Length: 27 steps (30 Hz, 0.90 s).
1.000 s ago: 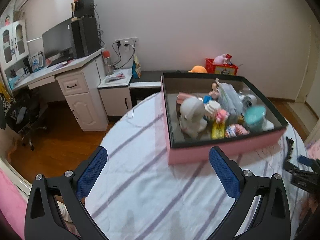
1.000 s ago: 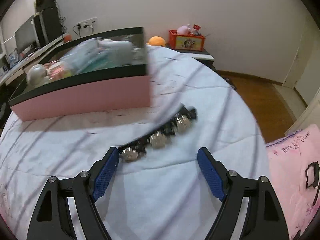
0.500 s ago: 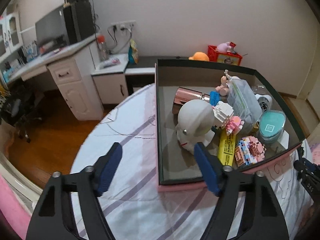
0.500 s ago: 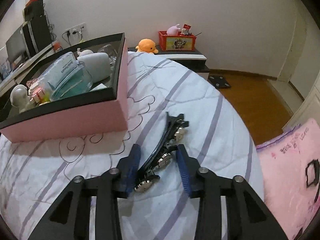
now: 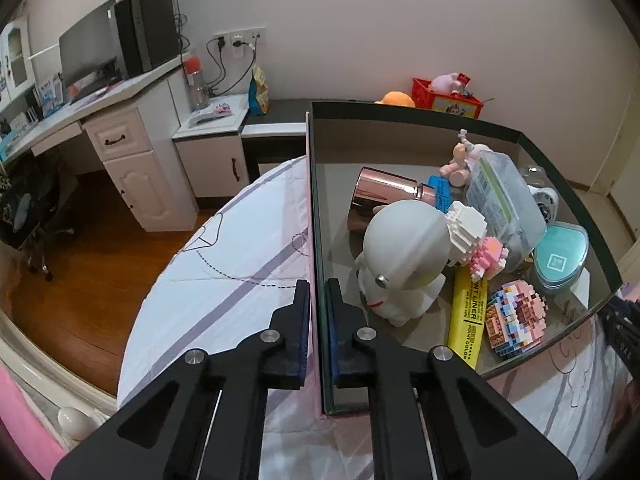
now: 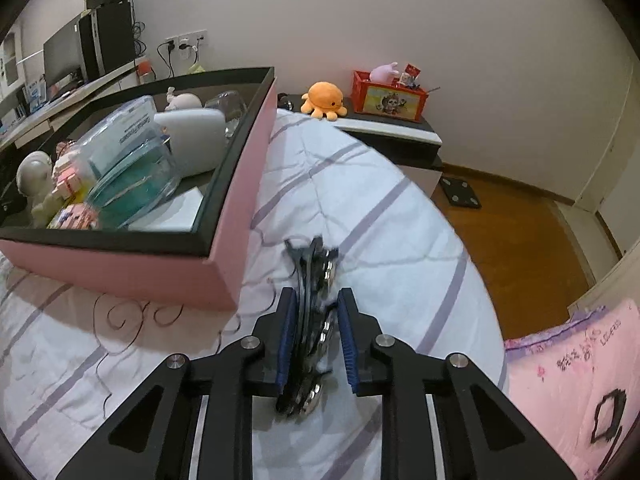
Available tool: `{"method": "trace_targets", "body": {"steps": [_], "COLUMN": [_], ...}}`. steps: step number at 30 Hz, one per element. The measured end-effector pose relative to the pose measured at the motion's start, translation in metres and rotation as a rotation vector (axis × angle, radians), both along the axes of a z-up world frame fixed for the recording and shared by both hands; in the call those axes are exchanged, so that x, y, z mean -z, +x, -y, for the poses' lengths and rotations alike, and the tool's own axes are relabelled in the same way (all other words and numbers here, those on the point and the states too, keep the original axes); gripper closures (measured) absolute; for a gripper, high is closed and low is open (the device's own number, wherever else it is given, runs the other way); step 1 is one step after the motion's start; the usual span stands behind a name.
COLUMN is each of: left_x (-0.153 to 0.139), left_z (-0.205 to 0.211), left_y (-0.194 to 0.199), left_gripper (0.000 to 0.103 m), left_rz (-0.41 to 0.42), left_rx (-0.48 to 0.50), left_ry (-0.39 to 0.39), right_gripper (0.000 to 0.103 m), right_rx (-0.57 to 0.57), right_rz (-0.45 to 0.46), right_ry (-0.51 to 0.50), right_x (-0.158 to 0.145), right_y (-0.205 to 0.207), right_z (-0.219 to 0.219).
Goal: Organize rigid objects
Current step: 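Carry the hair clip into the pink box and open the right tool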
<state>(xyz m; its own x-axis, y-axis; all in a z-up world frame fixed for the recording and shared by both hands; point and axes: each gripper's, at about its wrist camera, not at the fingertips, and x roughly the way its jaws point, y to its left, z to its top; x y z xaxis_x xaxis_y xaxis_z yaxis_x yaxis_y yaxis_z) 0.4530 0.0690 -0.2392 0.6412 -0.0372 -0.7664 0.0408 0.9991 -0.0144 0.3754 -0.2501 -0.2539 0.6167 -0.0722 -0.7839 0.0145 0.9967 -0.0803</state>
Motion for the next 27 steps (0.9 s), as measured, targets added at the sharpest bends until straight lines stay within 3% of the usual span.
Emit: {"method": "trace_targets", "body": {"steps": [17, 27], "left_x": [0.0, 0.0], "left_z": [0.0, 0.001], "left_y": [0.002, 0.003], "left_gripper": [0.097, 0.096], "left_rz": [-0.003, -0.006], "left_rx": [0.005, 0.008], "left_ry": [0.015, 0.019], "right_gripper": [0.084, 0.084], "right_rx": [-0.045, -0.081], "right_rz": [0.042, 0.156], "right_ry": [0.04, 0.041], "right_x": [-0.015, -0.067], "right_y": [-0.001, 0.005], "right_z": [0.007, -0.01]}}
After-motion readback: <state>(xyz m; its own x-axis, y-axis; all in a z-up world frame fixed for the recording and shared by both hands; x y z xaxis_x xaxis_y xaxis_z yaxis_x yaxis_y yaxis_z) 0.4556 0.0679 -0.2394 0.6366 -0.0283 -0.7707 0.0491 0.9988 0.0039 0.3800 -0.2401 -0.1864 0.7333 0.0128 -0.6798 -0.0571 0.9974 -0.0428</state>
